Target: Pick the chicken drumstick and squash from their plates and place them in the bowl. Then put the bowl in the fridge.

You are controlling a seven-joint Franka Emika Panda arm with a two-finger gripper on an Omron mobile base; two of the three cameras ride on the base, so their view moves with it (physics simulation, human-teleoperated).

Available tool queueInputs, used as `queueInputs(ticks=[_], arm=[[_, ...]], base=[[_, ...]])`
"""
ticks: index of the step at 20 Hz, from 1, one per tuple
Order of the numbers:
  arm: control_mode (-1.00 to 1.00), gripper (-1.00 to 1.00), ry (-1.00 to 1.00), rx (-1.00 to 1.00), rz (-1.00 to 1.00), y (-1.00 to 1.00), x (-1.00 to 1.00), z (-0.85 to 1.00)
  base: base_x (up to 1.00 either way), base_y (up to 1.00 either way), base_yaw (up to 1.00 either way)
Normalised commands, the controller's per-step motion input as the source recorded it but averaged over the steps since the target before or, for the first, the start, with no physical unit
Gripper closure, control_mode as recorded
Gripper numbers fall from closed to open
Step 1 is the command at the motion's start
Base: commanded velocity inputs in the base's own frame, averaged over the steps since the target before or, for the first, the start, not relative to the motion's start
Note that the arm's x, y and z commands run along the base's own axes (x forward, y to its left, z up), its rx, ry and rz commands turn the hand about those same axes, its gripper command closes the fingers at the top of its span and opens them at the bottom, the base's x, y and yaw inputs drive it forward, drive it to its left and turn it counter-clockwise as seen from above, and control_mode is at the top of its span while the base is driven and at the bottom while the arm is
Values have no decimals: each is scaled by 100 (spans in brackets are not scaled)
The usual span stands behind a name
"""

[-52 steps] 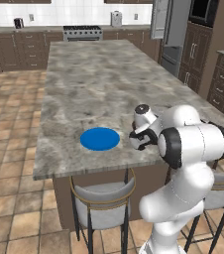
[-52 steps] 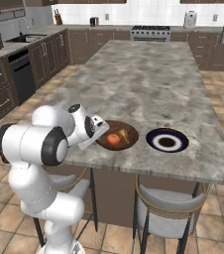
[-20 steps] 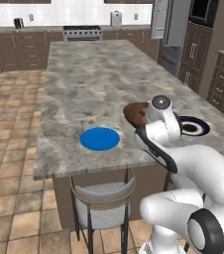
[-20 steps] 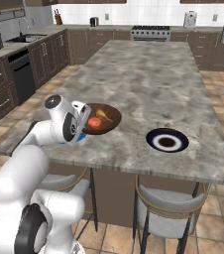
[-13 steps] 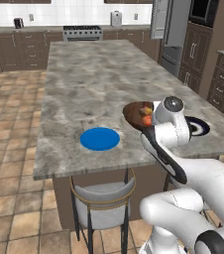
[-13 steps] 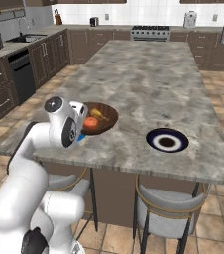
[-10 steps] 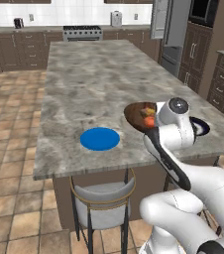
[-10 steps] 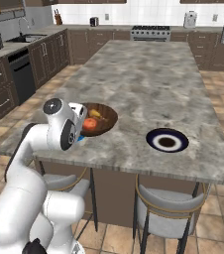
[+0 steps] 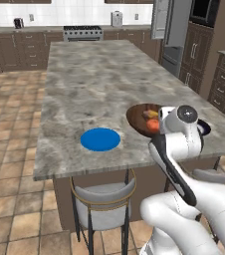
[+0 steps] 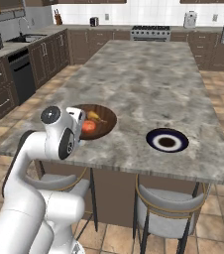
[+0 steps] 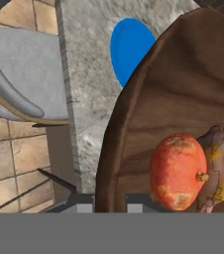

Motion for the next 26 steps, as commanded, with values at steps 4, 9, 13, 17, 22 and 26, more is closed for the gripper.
queueInputs(ticks=[4, 9, 13, 17, 22, 26], arm=[[100, 100, 0, 0, 0, 0, 0, 0], [100, 100, 0, 0, 0, 0, 0, 0], [100, 100, 0, 0, 0, 0, 0, 0], [100, 100, 0, 0, 0, 0, 0, 0], [100, 100, 0, 0, 0, 0, 0, 0], [100, 100, 0, 0, 0, 0, 0, 0]], base=[[-25, 0, 0], [-54, -4, -15], [-20, -3, -53], [-1, -2, -73], [0, -26, -66], [2, -37, -61]])
